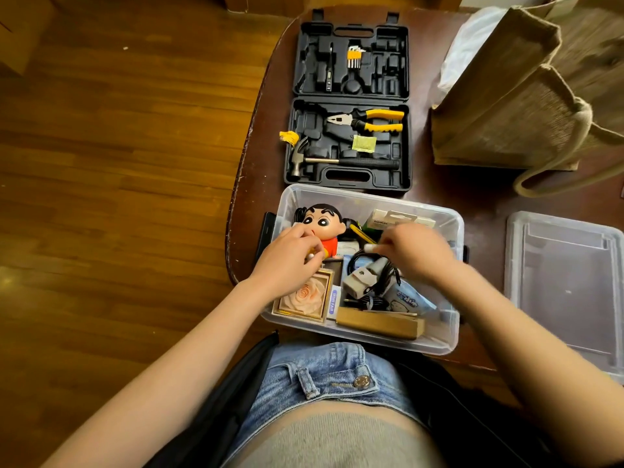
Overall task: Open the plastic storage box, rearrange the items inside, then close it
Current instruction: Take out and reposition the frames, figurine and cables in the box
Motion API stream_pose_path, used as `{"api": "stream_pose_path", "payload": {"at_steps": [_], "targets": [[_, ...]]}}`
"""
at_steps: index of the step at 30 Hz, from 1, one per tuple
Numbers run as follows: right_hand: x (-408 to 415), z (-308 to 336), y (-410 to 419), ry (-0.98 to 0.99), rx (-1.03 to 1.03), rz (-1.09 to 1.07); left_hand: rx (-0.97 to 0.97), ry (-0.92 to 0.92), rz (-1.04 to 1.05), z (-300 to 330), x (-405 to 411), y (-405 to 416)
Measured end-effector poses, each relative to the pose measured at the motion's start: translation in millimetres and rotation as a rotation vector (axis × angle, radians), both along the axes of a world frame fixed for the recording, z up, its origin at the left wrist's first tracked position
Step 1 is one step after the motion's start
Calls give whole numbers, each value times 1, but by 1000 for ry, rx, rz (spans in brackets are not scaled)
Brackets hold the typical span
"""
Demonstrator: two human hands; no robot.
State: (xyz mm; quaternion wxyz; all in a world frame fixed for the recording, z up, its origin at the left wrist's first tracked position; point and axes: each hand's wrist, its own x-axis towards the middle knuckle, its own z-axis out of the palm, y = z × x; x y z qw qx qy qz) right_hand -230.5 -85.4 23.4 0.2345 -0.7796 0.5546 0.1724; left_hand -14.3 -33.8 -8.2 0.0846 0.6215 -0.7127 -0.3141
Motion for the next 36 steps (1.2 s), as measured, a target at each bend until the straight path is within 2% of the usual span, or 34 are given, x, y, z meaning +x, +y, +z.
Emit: {"api": "stream_pose_path", "payload": {"at_steps": [3,6,8,13,23,31,33,36], "targets": [[-27,4,-11,242,32,13,-2,1,8,-2,-4,0],[-32,-10,-3,490,11,172,5,-11,7,-3,-7,0],[-28,-24,0,510,3,227,6,-18,10,-3,-9,-1],[-27,-54,9,548,159,295,24,-7,22,-4,-10,0],[-30,-67,14,343,102,86,40,11,44,-3,-10,2],[-19,-37,6,369,97,83,80,16,42,4,-7,2],[-12,-22,4,273,26,114,106,23,60,5,-7,3],[10,-15,9,-42,56,121,139,23,85,8,-7,3]]}}
